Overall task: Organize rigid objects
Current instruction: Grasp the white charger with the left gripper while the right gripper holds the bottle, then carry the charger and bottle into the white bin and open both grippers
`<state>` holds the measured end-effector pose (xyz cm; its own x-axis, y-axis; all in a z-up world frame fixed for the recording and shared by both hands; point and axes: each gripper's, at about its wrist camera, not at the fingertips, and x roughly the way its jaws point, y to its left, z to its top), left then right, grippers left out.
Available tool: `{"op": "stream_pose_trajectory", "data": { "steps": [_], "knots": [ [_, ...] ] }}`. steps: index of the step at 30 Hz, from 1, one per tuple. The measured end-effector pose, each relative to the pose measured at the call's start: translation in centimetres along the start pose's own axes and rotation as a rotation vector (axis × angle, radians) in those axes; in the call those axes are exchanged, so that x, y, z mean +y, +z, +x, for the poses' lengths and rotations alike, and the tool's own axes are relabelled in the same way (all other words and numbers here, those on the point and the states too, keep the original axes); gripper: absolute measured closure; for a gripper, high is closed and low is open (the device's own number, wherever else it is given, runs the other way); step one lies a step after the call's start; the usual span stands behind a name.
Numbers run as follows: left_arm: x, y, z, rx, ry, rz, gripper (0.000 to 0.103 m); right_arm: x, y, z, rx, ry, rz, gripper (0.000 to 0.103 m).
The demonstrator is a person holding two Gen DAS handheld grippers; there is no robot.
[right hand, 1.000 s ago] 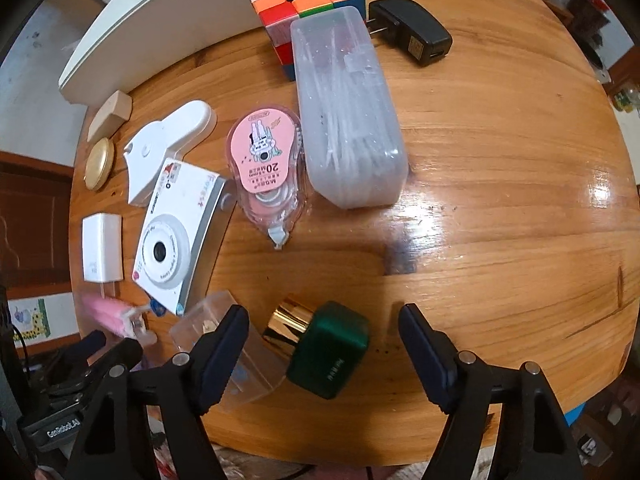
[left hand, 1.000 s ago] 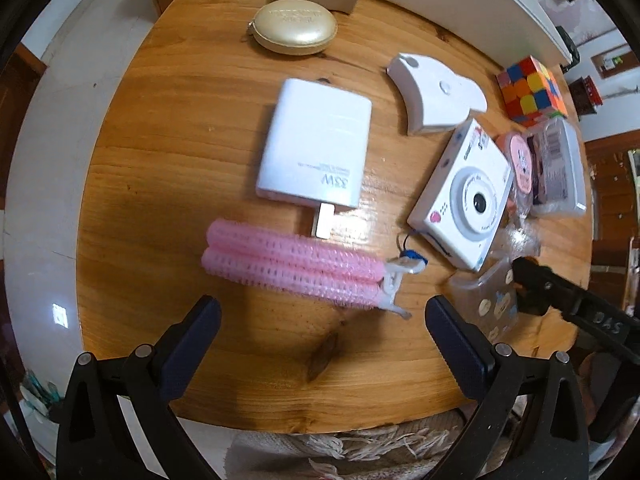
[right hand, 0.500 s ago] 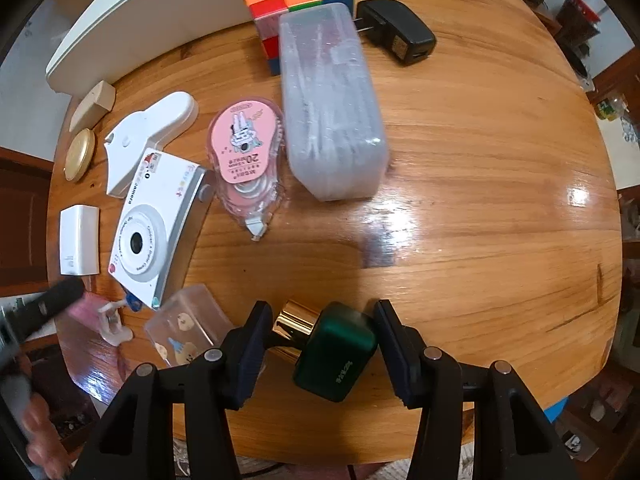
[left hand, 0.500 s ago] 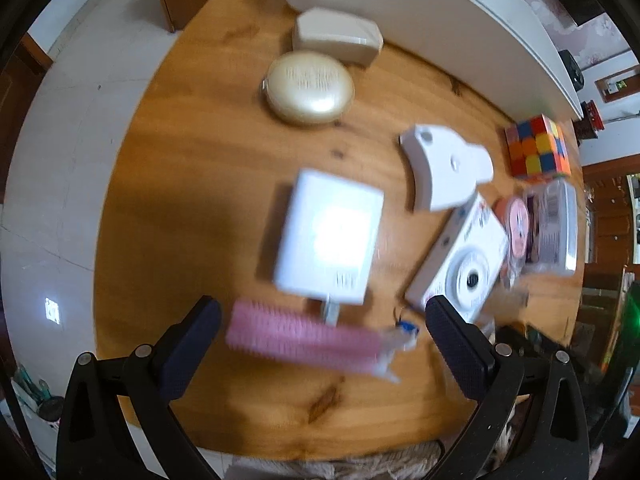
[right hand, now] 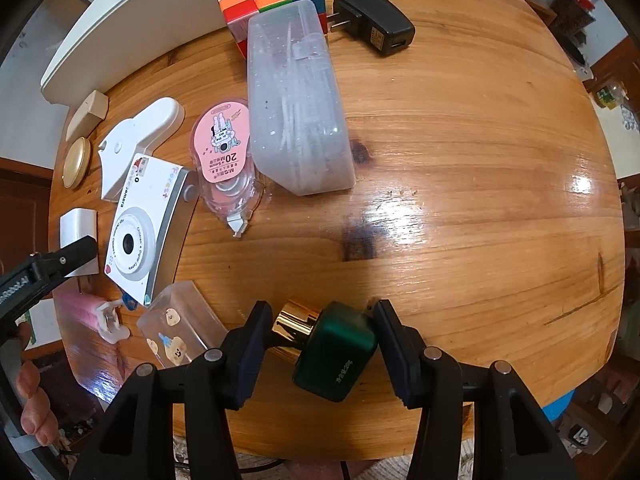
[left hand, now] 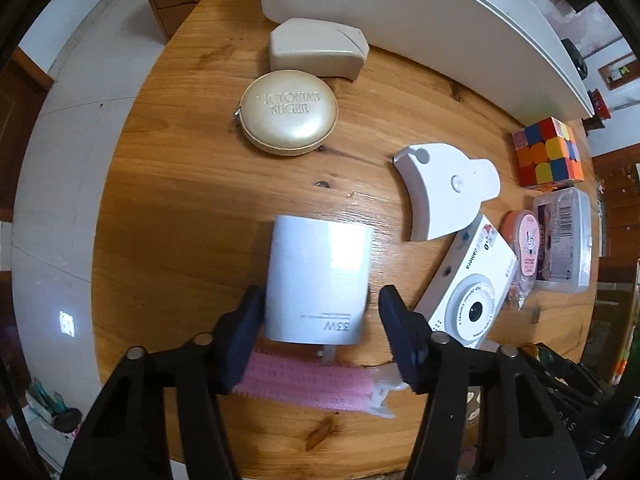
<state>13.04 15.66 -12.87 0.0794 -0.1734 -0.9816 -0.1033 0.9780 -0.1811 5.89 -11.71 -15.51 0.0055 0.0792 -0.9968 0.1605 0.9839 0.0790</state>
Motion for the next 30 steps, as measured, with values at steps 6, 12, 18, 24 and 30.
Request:
{"op": "stream_pose_trajectory", "data": {
  "steps": [6, 12, 18, 24, 30],
  "knots": [
    [1.0, -0.5, -1.3, -0.004, -0.005, -0.003, 0.050, -0.8, 0.2, -0.6, 0.004, 0.015, 0.004, 0.050],
    [-1.2, -1.9, -0.6, 0.008, -0.027, -0.001, 0.050, -1.4, 0.2, -0.9, 0.000, 0.024, 0.002, 0.050],
    [-3.2, -2.6, -0.8, 0.004, -0.033, 0.009, 0.051, -2.0, 0.5, -1.2, -0.001, 0.030, 0.001, 0.050],
    [-5.7, -2.3, -1.9, -0.015, -0.053, 0.042, 0.052, -2.8, 1.2, -1.9, -0.020, 0.036, 0.008, 0.050],
    [-8.1, -1.9, -2.7, -0.048, -0.067, 0.096, 0.053, -3.4, 2.1, -4.0, -0.081, 0.033, -0.007, 0.054]
  ]
}}
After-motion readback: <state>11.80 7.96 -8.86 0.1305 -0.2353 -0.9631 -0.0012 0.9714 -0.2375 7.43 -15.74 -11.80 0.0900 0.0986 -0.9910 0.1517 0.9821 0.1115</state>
